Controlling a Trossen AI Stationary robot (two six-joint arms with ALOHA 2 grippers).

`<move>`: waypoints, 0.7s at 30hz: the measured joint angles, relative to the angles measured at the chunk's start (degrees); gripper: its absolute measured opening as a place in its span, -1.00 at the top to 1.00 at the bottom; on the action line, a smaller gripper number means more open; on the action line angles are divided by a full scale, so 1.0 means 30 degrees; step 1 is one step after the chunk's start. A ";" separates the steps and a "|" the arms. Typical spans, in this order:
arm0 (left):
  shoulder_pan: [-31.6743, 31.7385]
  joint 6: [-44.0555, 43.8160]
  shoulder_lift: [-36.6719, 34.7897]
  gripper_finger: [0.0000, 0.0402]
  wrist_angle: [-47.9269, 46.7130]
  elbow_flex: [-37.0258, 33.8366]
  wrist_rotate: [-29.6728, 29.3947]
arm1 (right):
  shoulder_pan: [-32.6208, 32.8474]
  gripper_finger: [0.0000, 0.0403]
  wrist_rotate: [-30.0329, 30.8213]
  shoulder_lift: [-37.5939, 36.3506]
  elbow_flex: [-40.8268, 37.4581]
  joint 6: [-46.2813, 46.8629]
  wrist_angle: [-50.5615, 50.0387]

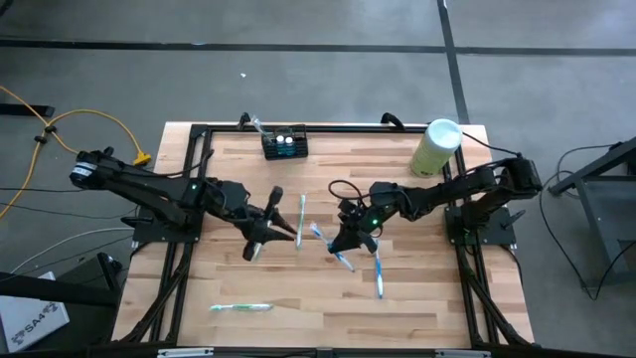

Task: Pick & Place toothbrushing station
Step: Put the right blue toothbrush into the wire organizer

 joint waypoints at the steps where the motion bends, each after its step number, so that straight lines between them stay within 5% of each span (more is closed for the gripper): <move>1: -0.0023 0.0153 0.0117 0.68 0.0133 0.0000 -0.0161 | 0.0058 0.93 0.0007 0.0000 0.0000 0.0000 0.0027; 21: -0.0002 0.0975 0.0524 0.53 0.1624 0.0000 -0.0408 | 0.0867 0.93 0.0530 -0.0007 0.0000 -0.0146 0.0050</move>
